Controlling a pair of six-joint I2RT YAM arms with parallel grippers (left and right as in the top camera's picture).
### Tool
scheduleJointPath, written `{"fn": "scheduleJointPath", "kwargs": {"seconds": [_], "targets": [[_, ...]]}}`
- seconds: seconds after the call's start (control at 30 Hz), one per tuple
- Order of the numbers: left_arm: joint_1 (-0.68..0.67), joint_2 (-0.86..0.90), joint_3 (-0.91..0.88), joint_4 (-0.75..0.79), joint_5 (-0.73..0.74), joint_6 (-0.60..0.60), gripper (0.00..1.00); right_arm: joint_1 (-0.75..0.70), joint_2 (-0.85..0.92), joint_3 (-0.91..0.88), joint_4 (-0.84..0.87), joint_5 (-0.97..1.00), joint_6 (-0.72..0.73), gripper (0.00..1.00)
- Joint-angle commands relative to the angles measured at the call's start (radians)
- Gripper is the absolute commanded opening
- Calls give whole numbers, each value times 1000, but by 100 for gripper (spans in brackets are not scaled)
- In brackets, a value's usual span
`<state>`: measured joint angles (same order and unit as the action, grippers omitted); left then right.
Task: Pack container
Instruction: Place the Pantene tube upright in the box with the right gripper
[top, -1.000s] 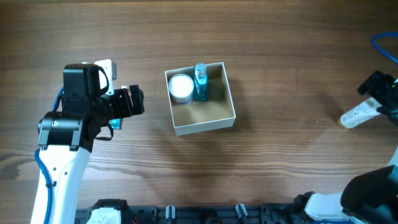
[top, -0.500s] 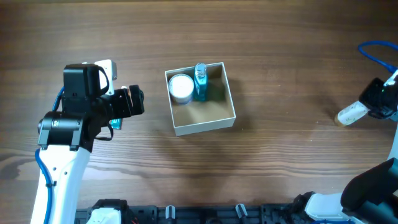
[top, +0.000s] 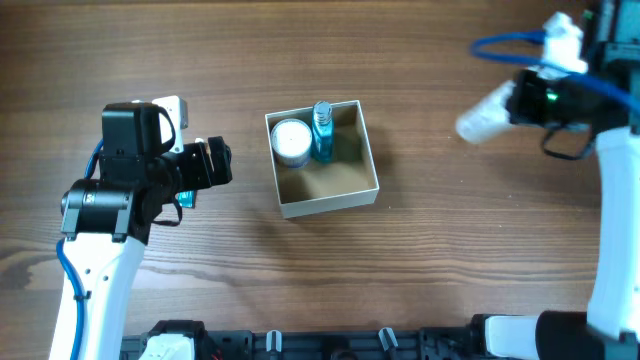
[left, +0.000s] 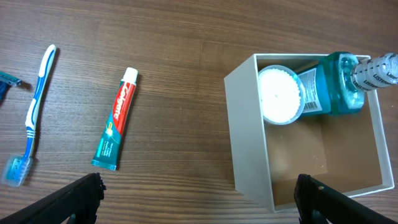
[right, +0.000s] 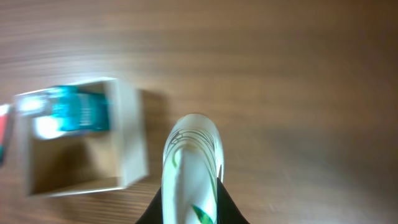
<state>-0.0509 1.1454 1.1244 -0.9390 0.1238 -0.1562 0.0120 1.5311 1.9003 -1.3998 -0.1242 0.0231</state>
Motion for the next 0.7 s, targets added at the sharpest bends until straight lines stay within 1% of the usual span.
{"fn": "scheduleJointPath", "kwargs": {"seconds": [0.0, 0.1, 0.2, 0.3, 0.67], "targets": [[-3, 1, 13, 2, -10, -12, 100, 187, -23, 52, 48, 40, -19, 4], [-3, 1, 13, 2, -10, -12, 100, 333, 28, 52, 109, 73, 17, 4], [-3, 1, 13, 2, -10, -12, 100, 413, 99, 52, 170, 112, 55, 4], [-3, 1, 13, 2, -10, -12, 100, 434, 167, 52, 190, 108, 85, 4], [-3, 1, 13, 2, -10, -12, 100, 434, 345, 52, 237, 75, 84, 4]]}}
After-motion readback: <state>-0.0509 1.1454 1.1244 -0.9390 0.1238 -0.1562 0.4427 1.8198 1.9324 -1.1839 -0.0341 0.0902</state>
